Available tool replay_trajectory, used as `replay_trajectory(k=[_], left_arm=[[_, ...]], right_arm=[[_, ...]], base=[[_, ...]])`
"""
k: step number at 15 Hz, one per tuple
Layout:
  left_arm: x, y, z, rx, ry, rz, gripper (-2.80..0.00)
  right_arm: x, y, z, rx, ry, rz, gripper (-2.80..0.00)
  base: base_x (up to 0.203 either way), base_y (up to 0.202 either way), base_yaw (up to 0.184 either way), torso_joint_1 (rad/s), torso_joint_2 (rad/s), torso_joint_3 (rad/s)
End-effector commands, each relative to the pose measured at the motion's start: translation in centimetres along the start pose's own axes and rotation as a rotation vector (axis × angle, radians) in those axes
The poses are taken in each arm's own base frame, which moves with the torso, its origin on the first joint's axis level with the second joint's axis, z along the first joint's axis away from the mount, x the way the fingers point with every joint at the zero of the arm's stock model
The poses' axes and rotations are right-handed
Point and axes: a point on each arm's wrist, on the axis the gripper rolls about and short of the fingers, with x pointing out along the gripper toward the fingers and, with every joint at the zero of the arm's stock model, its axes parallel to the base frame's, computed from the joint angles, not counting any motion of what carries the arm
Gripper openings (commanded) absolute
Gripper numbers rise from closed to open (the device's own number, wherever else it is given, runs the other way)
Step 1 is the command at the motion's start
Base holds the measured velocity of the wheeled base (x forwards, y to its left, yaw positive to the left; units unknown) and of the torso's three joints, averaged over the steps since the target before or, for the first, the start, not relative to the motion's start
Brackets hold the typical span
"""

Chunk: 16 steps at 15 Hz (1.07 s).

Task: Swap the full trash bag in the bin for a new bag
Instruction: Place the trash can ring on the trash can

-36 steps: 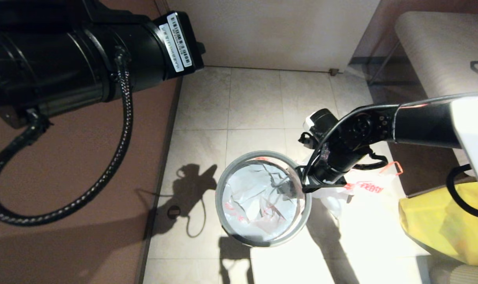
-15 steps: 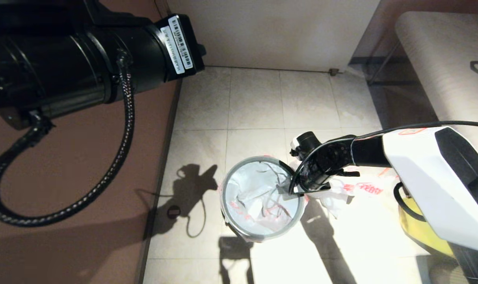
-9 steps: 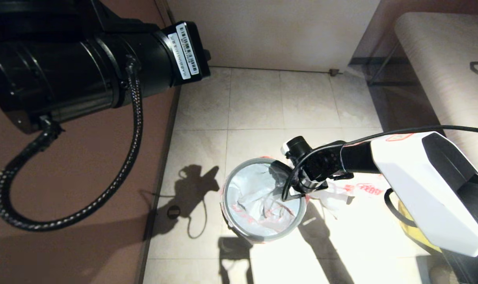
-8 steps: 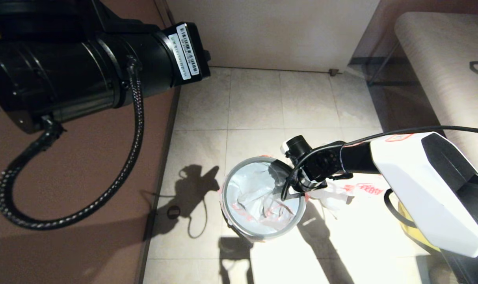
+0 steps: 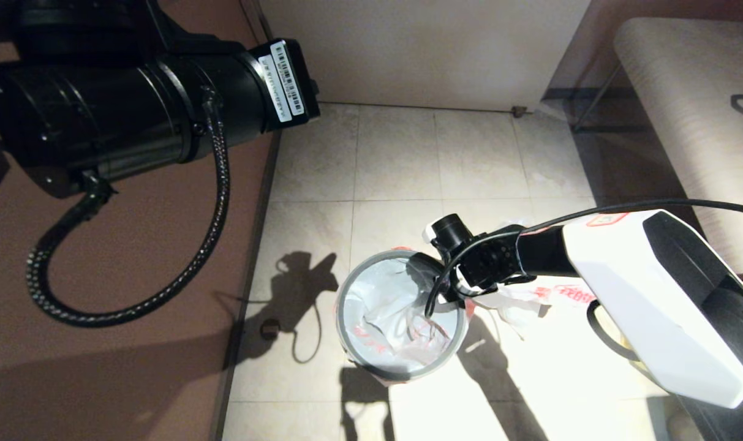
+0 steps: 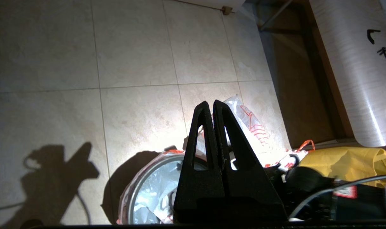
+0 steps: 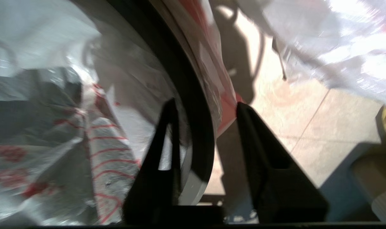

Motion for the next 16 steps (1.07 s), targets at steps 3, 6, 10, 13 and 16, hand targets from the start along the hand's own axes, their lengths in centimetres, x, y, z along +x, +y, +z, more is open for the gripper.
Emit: replay_trajectory(k=[3, 6, 10, 13, 16], left_arm=[[-0.3, -0.3, -0.1, 0.005, 0.024, -0.022, -2.8], [1.4, 0.1, -1.7, 0.025, 0.083, -0.015, -2.8], [7.4, 4.6, -7.9, -0.082, 0.386, -0.139, -2.8], [9.0, 10.0, -14.7, -0.239, 0.659, -0.275, -2.8], [11.0, 12.9, -20.4, -0.296, 0.627, -0.323, -2.8]], right_arm=[[-5.3, -0.9, 1.2, 0.016, -0.059, 0.035, 0.0], [-9.8, -2.9, 1.2, 0.129, -0.046, 0.186, 0.0], [-10.0, -5.7, 0.0, 0.213, 0.017, 0.478, -2.8], [-6.6, -5.8, -1.3, 0.206, -0.01, 0.62, -2.8], [-3.2, -6.2, -2.3, 0.19, 0.043, 0.719, -2.8]], base=[[0.0, 0.0, 0.0, 0.0, 0.0, 0.0], [0.0, 0.0, 0.0, 0.0, 0.0, 0.0], [0.0, 0.0, 0.0, 0.0, 0.0, 0.0], [0.0, 0.0, 0.0, 0.0, 0.0, 0.0], [0.0, 0.0, 0.0, 0.0, 0.0, 0.0]])
